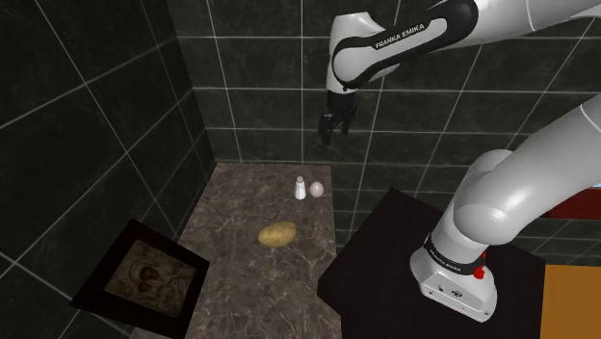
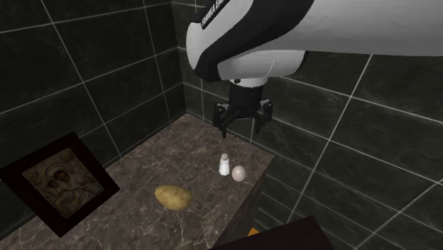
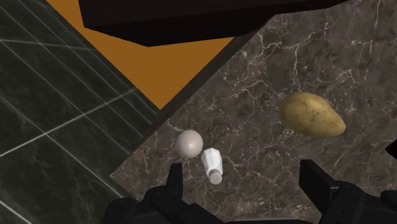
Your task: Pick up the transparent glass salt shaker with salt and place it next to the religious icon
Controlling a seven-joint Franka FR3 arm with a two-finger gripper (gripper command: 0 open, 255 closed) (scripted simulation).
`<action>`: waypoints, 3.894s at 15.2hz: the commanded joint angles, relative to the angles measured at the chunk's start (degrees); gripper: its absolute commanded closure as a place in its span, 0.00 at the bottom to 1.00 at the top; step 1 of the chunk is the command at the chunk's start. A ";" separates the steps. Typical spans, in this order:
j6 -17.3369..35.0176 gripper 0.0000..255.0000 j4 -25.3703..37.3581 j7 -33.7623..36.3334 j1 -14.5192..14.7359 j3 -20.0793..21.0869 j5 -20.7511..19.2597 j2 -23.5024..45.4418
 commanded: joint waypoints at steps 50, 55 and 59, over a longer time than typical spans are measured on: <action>32.20 1.00 17.82 -8.30 -0.20 1.51 10.90 49.02; 29.22 1.00 17.39 -7.54 0.28 0.83 9.99 45.59; 26.74 1.00 17.27 -6.91 0.60 0.36 9.24 42.96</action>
